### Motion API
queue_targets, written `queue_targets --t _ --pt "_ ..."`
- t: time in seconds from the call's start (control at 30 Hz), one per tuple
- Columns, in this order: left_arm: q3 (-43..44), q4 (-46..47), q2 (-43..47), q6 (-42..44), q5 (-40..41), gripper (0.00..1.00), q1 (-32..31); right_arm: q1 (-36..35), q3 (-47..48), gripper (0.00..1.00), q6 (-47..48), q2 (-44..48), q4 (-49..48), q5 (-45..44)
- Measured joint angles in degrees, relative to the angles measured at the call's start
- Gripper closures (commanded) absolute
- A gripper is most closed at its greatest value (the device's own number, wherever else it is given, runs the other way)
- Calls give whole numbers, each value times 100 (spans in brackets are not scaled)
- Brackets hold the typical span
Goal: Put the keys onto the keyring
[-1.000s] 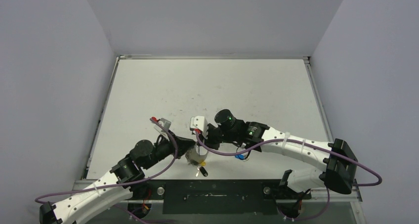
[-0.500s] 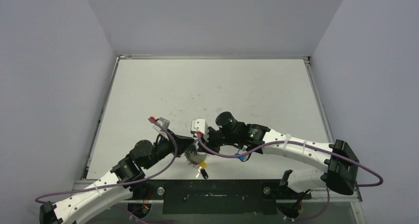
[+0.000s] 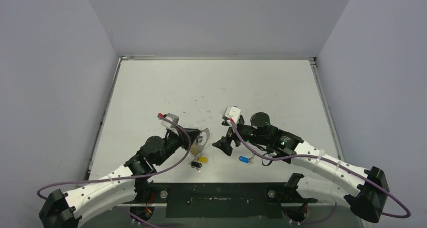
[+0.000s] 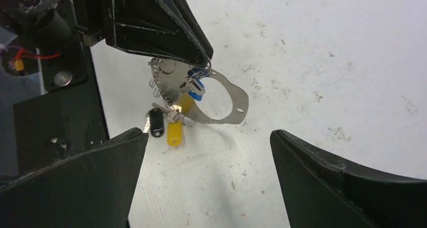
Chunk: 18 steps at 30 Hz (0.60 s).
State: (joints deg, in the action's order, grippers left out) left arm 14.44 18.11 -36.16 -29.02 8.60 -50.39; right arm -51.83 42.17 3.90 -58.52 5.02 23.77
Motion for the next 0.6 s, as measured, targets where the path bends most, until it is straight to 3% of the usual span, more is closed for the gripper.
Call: queue_targets --t 0.17,0.4,0.6 --pt "256 706 -1010 98 -192 100 376 22 -146 0 -186 205 -173 -656" --pt "468 1344 -2153 -50 -833 100 1539 66 -527 0 -743 313 -354 -1816" --pt "560 1676 -2903 -66 -975 100 1895 125 -557 0 -1224 304 -361 -2774"
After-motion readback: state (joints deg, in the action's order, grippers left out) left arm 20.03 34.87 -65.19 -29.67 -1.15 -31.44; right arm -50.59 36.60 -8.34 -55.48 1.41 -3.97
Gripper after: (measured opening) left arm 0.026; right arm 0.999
